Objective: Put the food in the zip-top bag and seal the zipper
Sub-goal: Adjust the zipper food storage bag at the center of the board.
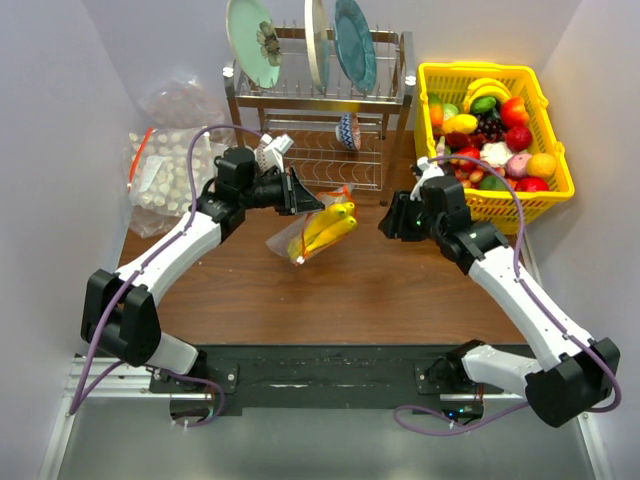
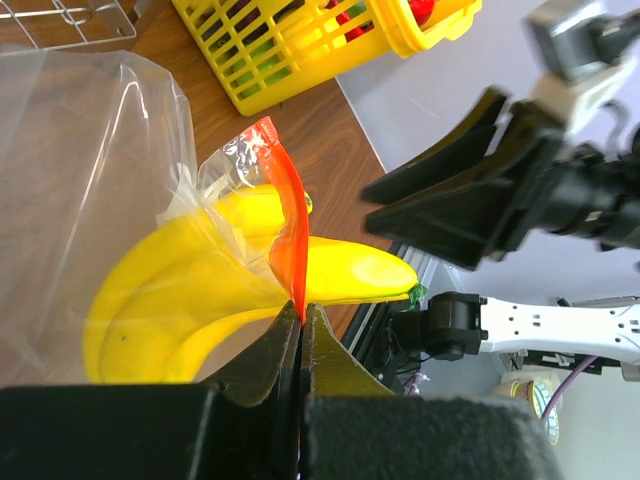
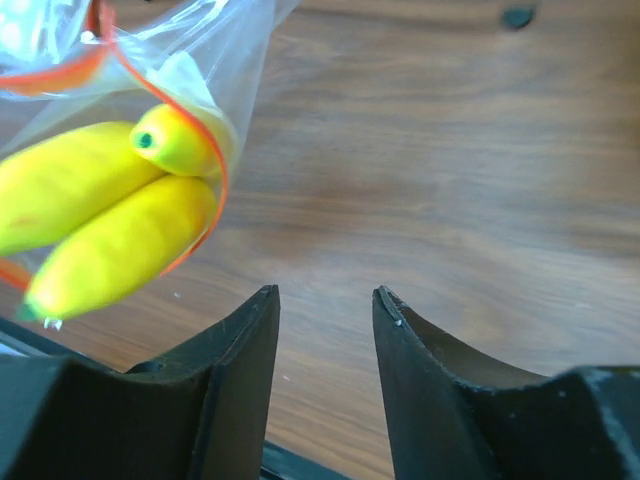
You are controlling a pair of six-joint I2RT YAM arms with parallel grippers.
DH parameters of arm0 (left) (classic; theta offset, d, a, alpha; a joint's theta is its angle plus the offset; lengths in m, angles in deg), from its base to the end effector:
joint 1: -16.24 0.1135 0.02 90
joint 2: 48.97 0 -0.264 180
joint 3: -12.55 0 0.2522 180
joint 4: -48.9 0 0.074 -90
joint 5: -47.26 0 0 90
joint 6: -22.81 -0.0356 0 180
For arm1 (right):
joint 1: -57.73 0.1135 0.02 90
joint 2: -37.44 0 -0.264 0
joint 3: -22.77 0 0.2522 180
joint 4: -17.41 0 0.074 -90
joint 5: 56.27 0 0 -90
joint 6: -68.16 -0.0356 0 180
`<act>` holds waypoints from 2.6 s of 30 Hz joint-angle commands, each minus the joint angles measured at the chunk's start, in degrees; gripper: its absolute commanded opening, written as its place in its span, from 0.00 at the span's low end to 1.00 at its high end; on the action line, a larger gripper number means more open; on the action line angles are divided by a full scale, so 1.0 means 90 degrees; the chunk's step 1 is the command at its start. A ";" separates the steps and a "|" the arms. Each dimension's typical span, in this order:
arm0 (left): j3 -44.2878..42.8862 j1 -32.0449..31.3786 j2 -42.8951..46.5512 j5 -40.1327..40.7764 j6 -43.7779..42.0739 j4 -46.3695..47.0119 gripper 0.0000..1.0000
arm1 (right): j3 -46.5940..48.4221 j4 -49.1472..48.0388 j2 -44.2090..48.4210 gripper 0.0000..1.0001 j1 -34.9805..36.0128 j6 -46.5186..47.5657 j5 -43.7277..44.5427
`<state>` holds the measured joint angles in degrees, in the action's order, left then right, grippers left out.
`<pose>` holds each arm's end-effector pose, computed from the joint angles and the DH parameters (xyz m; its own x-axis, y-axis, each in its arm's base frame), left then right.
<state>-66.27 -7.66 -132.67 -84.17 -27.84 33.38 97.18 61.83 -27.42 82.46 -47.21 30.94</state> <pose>0.2983 -0.1579 0.3194 -0.7986 -0.1661 -0.5785 0.4713 0.4253 -0.7726 0.2231 0.1047 0.3317 -0.6638 0.1654 -0.7294 -0.1878 0.9071 0.3767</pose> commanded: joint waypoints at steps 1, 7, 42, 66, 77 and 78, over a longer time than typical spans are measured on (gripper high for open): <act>-0.0359 0.0077 0.0218 -0.0182 -0.0124 0.0215 0.00 | -0.0614 -0.1763 0.0107 0.45 0.0006 -0.1019 -0.0530; -0.0408 0.0097 0.0238 -0.0192 -0.0144 -0.0049 0.00 | -0.0898 -0.2663 -0.0254 0.42 0.0016 -0.0961 -0.1183; -0.0769 0.0458 0.0209 -0.0114 -0.0583 -0.0875 0.00 | 0.0691 -0.1135 -0.1308 0.00 0.0436 -0.0279 -0.0620; -0.1689 -0.0049 -0.0426 0.1664 -0.1844 -0.2305 0.00 | 0.5848 0.2815 -0.2628 0.00 0.1031 0.0534 -0.0531; -0.3226 -0.0059 -0.0349 0.2309 -0.2332 -0.3479 0.00 | 0.3974 0.1760 -0.2530 0.00 0.1022 0.0348 -0.0686; -0.2921 -0.0059 -0.0310 0.2144 -0.2264 -0.3312 0.00 | 0.4304 0.1837 -0.2501 0.00 0.1022 0.0338 -0.0667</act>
<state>-98.18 -8.58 -137.92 -63.23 -47.53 1.05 132.47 80.45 -49.38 91.80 -42.99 26.22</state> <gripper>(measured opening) 0.021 0.010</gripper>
